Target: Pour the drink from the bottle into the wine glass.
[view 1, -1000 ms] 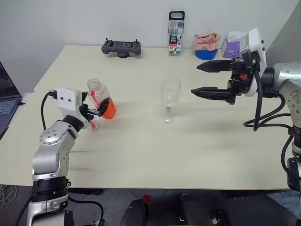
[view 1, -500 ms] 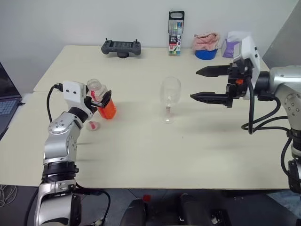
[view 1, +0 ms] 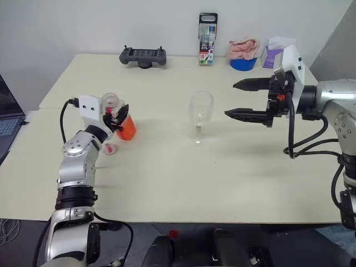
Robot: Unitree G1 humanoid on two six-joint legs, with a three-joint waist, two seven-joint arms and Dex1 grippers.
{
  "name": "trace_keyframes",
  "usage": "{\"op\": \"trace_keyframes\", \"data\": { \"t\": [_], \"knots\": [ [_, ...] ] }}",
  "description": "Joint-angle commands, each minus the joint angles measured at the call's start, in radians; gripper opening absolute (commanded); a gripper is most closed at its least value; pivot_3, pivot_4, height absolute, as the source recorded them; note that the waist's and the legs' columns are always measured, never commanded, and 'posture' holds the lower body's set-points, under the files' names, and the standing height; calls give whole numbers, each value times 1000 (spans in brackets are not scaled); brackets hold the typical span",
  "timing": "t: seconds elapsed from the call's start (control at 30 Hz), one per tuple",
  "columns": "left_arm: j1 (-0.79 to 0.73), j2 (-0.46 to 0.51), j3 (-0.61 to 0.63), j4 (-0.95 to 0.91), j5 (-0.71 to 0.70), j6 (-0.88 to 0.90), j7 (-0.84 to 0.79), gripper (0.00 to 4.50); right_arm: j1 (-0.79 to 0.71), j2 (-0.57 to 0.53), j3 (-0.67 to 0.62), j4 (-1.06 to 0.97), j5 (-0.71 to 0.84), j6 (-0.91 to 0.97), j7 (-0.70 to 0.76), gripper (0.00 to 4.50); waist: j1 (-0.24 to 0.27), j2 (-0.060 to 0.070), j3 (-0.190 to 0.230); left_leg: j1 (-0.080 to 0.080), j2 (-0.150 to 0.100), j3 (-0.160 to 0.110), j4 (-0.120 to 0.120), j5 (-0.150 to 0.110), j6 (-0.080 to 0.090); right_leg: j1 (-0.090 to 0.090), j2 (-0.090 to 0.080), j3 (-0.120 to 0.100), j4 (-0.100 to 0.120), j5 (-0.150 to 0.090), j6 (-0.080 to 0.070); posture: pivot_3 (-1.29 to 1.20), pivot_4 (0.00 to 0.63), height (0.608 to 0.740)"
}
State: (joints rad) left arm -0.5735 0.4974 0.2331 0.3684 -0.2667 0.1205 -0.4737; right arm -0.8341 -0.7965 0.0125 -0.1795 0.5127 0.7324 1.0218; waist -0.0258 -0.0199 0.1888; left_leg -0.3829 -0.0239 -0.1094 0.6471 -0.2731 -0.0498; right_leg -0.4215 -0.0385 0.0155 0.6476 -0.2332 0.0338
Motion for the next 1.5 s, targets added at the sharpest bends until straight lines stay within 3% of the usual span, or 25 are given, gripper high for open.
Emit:
{"op": "trace_keyframes", "data": {
  "t": [0.03, 0.2, 0.43, 0.73, 1.2, 1.5],
  "knots": [
    [-72, 30, 5, 4, 8, -43, -23, 1796, 61, 15, -88, -62, 0, -60, -61, 4500, 0, 0, 0, 0, 0, 0, 0, 0, 0, 0, 0, 0, 0, 0, 0, 0, 150, 740],
    [-171, 74, -77, 15, 79, -68, -100, 1787, 216, 23, -159, -147, 5, -113, -111, 4500, 3, -1, 0, -1, -1, 0, 0, 1, -2, 0, 0, 1, 0, 0, 0, 0, 150, 740],
    [-331, 97, -260, 75, 250, -243, -200, 1766, 399, -2, -257, -310, 208, 70, -137, 4500, 18, -1, 0, -1, -2, 1, 2, 0, -1, 1, 0, 1, 0, 0, 1, 0, 150, 740],
    [-511, 36, -383, 304, 408, -521, -169, 1764, 435, 42, -267, -340, 198, 42, -276, 4500, 13, -1, 0, -1, -1, 0, 10, 0, 1, 0, 2, 1, 9, 1, 1, 0, 150, 740],
    [-670, -17, -491, 507, 593, -735, -85, 1735, 431, 56, -259, -359, 199, 17, -352, 4500, 5, -2, 0, -1, -2, 0, 16, 0, 2, 1, 3, 2, 15, 1, 2, 0, 150, 740],
    [-714, 11, -562, 554, 751, -829, 52, 1734, 433, 60, -248, -356, 188, 4, -362, 4500, -1, -2, 0, -1, -2, 0, 16, 0, 2, 1, 3, 2, 15, 1, 2, 0, 150, 740]
  ]
}}
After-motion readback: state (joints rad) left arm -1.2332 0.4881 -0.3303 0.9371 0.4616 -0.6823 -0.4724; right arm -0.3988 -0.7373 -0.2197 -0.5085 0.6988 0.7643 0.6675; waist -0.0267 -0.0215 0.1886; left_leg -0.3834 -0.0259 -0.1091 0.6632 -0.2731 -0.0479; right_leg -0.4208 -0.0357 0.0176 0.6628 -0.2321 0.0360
